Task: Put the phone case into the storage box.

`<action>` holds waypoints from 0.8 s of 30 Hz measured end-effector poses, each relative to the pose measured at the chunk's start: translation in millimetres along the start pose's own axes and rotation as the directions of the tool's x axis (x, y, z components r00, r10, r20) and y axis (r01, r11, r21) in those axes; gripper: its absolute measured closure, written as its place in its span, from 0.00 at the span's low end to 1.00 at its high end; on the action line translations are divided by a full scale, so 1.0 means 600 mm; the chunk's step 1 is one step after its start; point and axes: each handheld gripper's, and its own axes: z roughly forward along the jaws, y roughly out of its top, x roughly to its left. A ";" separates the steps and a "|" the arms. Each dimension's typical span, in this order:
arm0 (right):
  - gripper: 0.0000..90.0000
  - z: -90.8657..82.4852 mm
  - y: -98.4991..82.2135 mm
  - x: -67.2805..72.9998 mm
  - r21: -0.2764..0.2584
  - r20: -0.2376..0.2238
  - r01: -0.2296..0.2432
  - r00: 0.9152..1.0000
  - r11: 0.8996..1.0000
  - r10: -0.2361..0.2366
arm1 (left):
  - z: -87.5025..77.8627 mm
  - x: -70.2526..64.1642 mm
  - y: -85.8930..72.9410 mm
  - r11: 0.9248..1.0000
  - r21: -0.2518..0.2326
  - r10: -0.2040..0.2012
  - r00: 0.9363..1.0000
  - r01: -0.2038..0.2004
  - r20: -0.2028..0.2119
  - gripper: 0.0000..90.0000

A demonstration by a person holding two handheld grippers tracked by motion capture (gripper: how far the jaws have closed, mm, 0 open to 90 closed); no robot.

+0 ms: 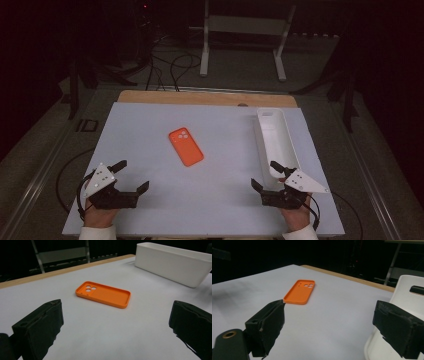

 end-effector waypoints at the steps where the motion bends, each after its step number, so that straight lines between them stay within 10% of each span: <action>1: 0.12 0.001 0.000 0.001 0.003 -0.002 0.002 1.000 1.000 -0.002 | 0.002 -0.001 0.003 1.000 -0.001 0.001 1.000 -0.001 0.001 0.00; 24: 0.12 0.006 -0.001 0.002 0.007 0.006 0.007 1.000 1.000 -0.007 | 0.063 -0.009 0.041 1.000 0.008 0.012 0.999 -0.013 0.031 0.00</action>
